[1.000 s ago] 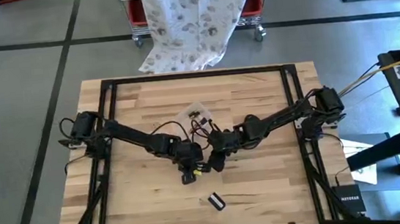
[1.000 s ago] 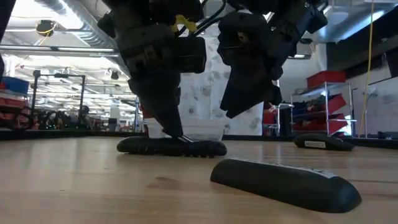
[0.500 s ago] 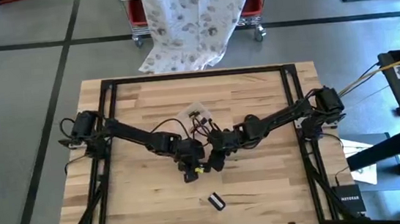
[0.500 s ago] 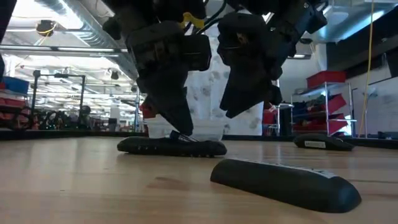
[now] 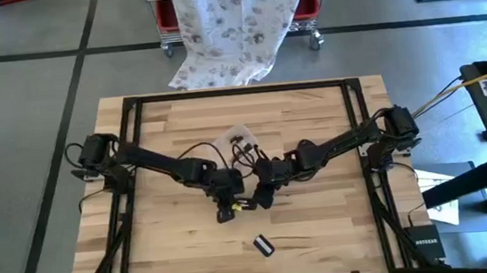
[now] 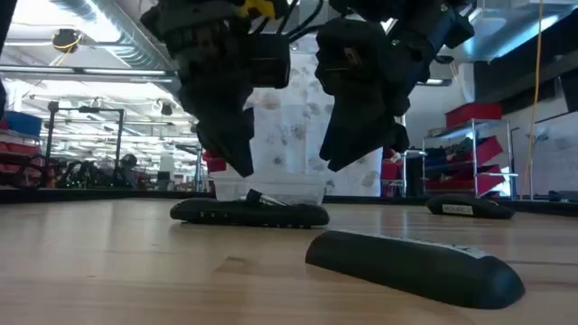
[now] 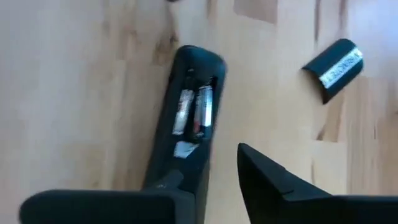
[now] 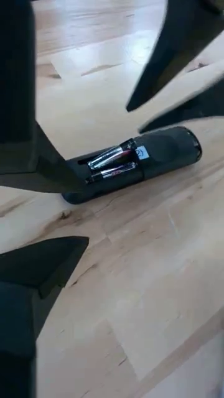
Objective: Insert battery
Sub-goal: Insert the silver battery into the remote
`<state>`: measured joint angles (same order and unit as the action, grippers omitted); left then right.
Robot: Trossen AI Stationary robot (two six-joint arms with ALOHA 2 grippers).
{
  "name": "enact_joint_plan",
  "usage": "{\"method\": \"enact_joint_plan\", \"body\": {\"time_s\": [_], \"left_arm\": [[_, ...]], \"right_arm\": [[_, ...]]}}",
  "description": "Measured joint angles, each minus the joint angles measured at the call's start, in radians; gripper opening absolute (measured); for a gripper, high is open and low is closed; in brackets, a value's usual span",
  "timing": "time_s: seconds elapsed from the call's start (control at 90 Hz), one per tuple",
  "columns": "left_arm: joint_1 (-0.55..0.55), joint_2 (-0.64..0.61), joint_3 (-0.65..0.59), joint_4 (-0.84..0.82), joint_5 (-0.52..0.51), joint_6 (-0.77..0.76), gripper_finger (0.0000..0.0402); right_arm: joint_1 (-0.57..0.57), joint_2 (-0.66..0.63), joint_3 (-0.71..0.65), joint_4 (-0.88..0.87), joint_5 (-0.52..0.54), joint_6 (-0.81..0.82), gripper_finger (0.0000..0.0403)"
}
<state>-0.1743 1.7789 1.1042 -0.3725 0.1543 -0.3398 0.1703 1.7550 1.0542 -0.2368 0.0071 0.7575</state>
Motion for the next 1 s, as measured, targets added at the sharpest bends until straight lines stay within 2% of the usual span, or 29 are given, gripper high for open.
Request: {"method": "enact_joint_plan", "body": {"time_s": [0.189, 0.378, 0.556, 0.7, 0.844, 1.0], "left_arm": [[-0.004, 0.031, 0.000, 0.033, -0.028, -0.011, 0.0004], [-0.005, 0.040, 0.000, 0.039, -0.050, -0.022, 0.0000], [-0.012, 0.040, 0.000, 0.036, -0.022, -0.043, 0.0000], [-0.014, 0.016, 0.007, -0.060, -0.001, -0.060, 0.0000], [-0.012, 0.001, 0.017, -0.137, -0.064, -0.079, 0.0000], [-0.006, 0.009, 0.016, -0.093, -0.132, -0.101, 0.0000]], "right_arm": [[0.000, 0.000, 0.000, 0.000, 0.000, 0.015, 0.0105], [0.000, 0.000, 0.000, 0.001, 0.000, 0.024, 0.0105], [0.000, 0.000, 0.000, 0.001, 0.000, 0.024, 0.0105], [0.000, 0.000, 0.000, 0.002, 0.000, 0.024, 0.0105], [0.000, 0.000, 0.000, 0.004, 0.000, 0.024, 0.0105], [0.000, 0.000, 0.000, 0.006, 0.000, 0.024, 0.0105]]}}
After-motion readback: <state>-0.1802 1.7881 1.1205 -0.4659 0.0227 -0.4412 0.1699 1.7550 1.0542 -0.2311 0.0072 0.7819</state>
